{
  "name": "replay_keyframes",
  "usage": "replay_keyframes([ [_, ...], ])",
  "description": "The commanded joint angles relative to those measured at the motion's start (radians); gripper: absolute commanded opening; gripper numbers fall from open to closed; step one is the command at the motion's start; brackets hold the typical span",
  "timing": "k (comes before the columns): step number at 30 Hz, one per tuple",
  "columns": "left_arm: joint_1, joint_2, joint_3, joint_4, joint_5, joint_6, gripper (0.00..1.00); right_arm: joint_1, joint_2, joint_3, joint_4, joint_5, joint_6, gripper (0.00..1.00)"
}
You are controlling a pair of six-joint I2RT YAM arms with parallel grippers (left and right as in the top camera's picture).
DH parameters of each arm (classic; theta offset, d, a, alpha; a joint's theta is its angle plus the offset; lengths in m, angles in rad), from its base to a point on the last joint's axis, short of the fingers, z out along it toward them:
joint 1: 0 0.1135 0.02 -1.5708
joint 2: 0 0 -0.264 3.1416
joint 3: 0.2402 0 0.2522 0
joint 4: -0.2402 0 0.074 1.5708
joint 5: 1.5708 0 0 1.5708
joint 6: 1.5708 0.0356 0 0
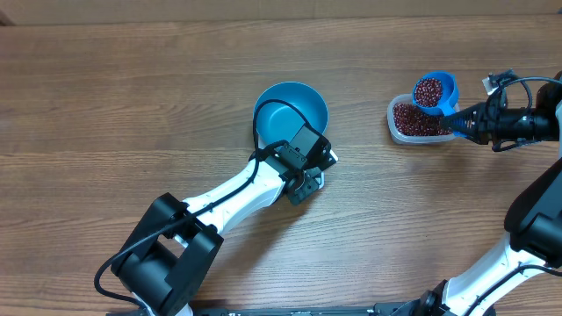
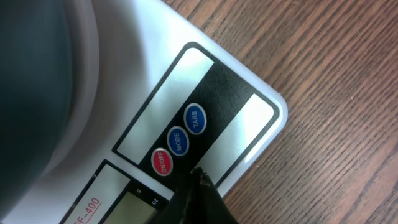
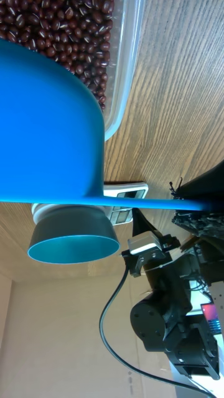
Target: Scoop item into bowl and weigh 150g on scale
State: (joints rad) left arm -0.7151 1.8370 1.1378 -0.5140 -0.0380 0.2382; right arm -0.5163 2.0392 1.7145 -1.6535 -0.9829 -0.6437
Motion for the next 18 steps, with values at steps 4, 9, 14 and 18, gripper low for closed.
replay_keyframes([
  [4,0.019,0.007,-0.004,0.016,0.005,-0.018,0.04,0.000,-0.018,0.000,0.003,-0.021,-0.016,0.04],
  [9,0.028,0.007,-0.004,0.034,0.005,-0.018,0.04,0.000,-0.018,0.000,0.003,-0.021,-0.016,0.04],
  [14,0.028,0.007,-0.004,0.047,0.004,-0.018,0.04,0.000,-0.018,0.000,0.003,-0.021,-0.016,0.04],
  [18,0.028,0.007,-0.004,0.048,-0.001,-0.018,0.04,0.000,-0.018,0.000,0.004,-0.021,-0.016,0.04],
])
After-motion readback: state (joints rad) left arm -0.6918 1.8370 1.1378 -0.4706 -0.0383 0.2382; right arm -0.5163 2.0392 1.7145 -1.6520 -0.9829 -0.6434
